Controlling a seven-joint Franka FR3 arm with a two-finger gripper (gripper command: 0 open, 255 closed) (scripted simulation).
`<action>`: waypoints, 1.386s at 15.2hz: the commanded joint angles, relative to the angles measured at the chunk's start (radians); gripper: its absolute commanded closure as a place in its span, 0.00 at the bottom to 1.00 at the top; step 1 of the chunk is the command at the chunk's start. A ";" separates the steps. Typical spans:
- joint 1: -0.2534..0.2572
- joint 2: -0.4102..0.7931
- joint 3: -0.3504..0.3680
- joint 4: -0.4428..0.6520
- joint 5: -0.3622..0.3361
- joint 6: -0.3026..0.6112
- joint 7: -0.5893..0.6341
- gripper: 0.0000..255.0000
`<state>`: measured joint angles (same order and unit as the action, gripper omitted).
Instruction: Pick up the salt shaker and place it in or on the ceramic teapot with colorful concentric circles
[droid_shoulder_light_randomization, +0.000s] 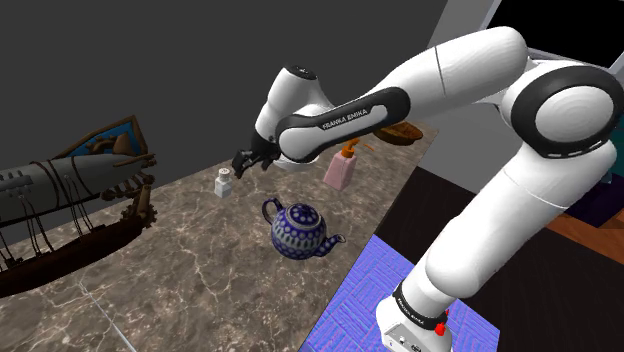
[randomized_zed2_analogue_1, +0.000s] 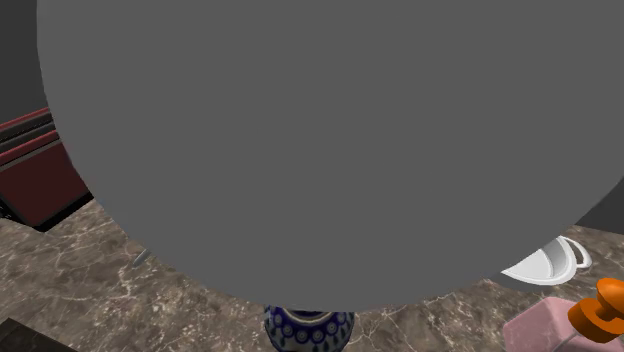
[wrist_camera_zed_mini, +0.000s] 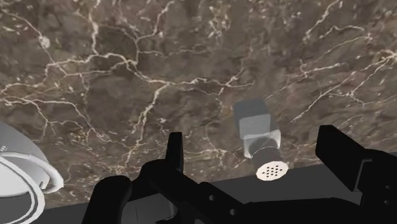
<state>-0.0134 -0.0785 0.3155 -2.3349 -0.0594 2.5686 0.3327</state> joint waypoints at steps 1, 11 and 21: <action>-0.001 0.089 0.018 0.045 -0.076 0.049 0.069 0.00; 0.048 0.333 -0.025 0.172 -0.297 0.160 0.242 0.00; 0.055 0.355 -0.035 0.180 -0.313 0.172 0.253 0.00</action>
<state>0.0413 0.2762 0.2810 -2.1546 -0.3727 2.7403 0.5859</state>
